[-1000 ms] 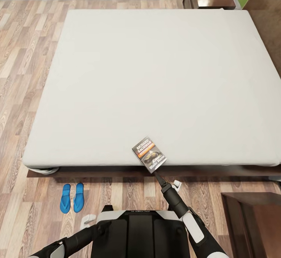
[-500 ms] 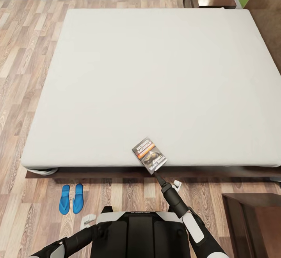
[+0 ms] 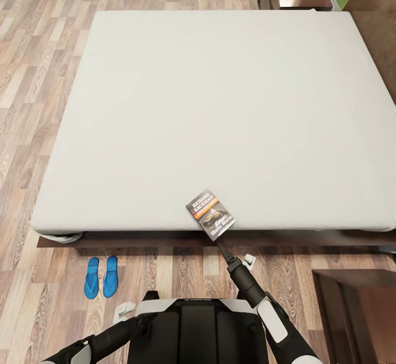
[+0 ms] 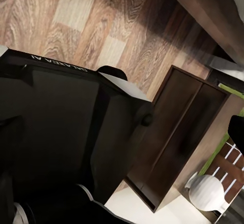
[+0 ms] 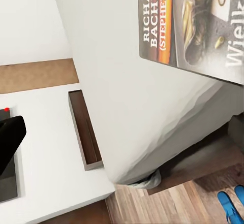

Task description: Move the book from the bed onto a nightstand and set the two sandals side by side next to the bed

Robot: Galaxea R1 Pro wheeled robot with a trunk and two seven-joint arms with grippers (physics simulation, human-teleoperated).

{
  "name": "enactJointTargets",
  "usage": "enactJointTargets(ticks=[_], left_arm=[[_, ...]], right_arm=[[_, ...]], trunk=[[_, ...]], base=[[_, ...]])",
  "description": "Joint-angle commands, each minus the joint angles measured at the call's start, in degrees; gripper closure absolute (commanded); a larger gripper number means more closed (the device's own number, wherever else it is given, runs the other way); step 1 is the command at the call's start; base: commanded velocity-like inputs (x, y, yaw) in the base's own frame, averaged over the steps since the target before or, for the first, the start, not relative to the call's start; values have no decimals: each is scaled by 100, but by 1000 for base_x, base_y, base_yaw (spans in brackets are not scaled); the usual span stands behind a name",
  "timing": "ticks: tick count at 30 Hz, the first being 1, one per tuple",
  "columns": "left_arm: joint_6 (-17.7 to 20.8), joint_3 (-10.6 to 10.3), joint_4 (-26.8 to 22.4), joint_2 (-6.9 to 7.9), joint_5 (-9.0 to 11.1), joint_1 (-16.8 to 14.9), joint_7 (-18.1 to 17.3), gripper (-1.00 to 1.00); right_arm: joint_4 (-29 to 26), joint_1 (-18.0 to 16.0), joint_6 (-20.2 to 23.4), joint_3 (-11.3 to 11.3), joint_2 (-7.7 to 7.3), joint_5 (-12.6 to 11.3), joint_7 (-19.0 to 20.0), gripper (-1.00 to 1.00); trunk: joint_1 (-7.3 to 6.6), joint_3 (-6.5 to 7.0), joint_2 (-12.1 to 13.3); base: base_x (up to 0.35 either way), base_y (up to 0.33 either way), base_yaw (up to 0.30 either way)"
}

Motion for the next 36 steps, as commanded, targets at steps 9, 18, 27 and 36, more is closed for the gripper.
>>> enactJointTargets(ticks=[9, 18, 27, 36], left_arm=[[0, -55, 1, 2, 47, -1, -9, -100], [0, -57, 1, 2, 47, -1, -7, -100], [0, -57, 1, 2, 47, -1, -7, -100], [0, -54, 1, 2, 47, -1, -14, -100]], right_arm=[[0, -2, 61, -22, 5, -24, 25, -100], [2, -2, 59, -22, 5, -24, 25, -100], [2, -2, 62, -22, 5, -24, 25, -100], [0, -2, 61, -22, 5, -24, 25, -100]], trunk=[[133, -111, -246], [331, -273, -607], [529, -434, -968], [616, -506, -1128]], base=[[-5, 0, 0], [0, 0, 0], [0, 0, 0], [0, 0, 0]])
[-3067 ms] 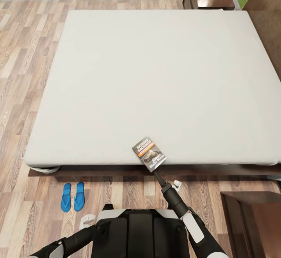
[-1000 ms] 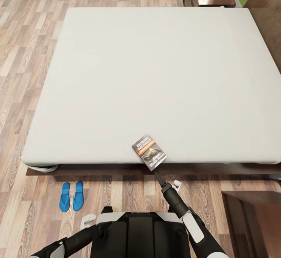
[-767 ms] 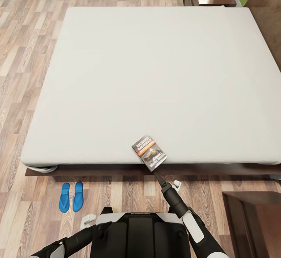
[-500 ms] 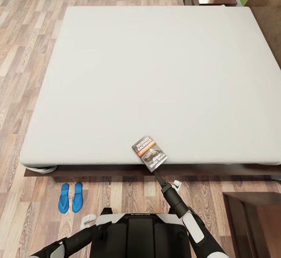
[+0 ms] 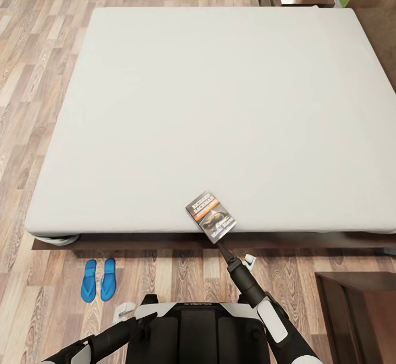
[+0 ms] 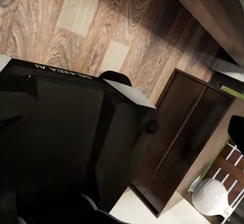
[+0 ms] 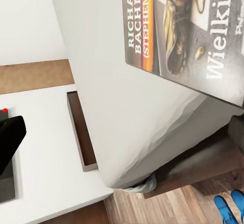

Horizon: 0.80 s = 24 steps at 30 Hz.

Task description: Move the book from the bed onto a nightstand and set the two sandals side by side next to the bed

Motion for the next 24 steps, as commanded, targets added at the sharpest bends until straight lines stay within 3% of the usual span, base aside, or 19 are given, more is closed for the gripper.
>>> enactJointTargets(ticks=[1, 24], left_arm=[[0, -46, 1, 2, 47, -1, -16, -100], [0, -50, 1, 2, 47, -1, -15, -100]], right_arm=[[1, -2, 58, -22, 5, -24, 25, -100], [1, -2, 61, -22, 5, -24, 25, -100]], trunk=[[1, -3, -4], [1, -3, -4]], base=[[0, 0, 0], [-48, 0, 0]])
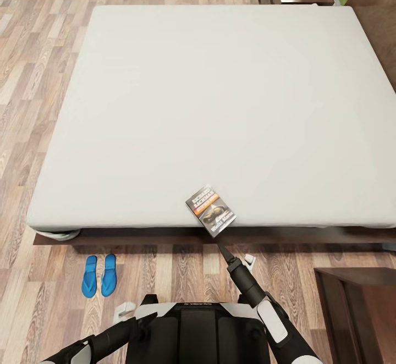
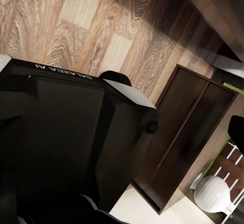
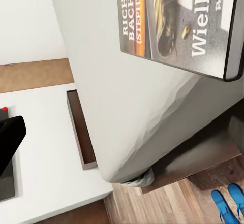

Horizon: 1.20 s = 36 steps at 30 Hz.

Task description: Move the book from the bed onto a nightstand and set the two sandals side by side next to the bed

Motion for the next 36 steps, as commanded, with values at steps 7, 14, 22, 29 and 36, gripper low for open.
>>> enactJointTargets(ticks=[7, 14, 22, 29, 36], left_arm=[[0, -50, 1, 2, 47, -1, -16, -100], [0, -50, 1, 2, 47, -1, -12, -100], [0, -50, 1, 2, 47, -1, -14, -100], [0, -50, 1, 2, 47, -1, -17, -100], [0, -50, 0, 2, 47, -1, -17, -100]], right_arm=[[2, -2, 63, -22, 5, -25, 25, -100], [-3, -2, 62, -22, 5, -25, 25, -100], [-2, -2, 63, -22, 5, -25, 25, -100], [-4, -2, 61, -22, 5, -25, 25, -100], [-4, -2, 60, -22, 5, -25, 25, -100]], trunk=[[89, -74, -164], [243, -200, -445], [418, -344, -766], [572, -469, -1046], [726, -595, -1327]], base=[[0, 0, 0], [0, 0, 0], [0, 0, 0], [0, 0, 0], [0, 0, 0]])
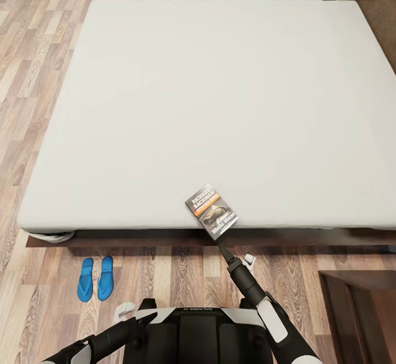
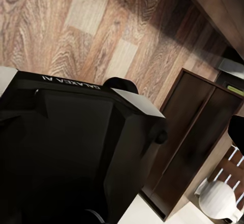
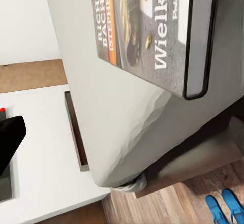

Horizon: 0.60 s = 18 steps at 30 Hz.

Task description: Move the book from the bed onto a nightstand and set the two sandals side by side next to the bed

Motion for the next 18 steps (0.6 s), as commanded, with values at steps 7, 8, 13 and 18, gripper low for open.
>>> enactJointTargets(ticks=[7, 8, 13, 18], left_arm=[[0, -49, 1, 2, 47, -1, -16, -100], [0, -49, 0, 2, 47, -1, -16, -100], [0, -49, -2, 2, 47, -1, -16, -100], [0, -49, 1, 2, 47, -1, -16, -100]], right_arm=[[2, -2, 60, -21, 5, -25, 25, -100], [2, -2, 59, -21, 5, -25, 25, -100], [2, -2, 55, -21, 5, -25, 25, -100], [2, -2, 61, -21, 5, -25, 25, -100]], trunk=[[155, -128, -285], [177, -146, -325], [287, -236, -525], [396, -326, -726]], base=[[0, 0, 0], [0, 0, 0], [0, 0, 0], [0, 0, 0]])
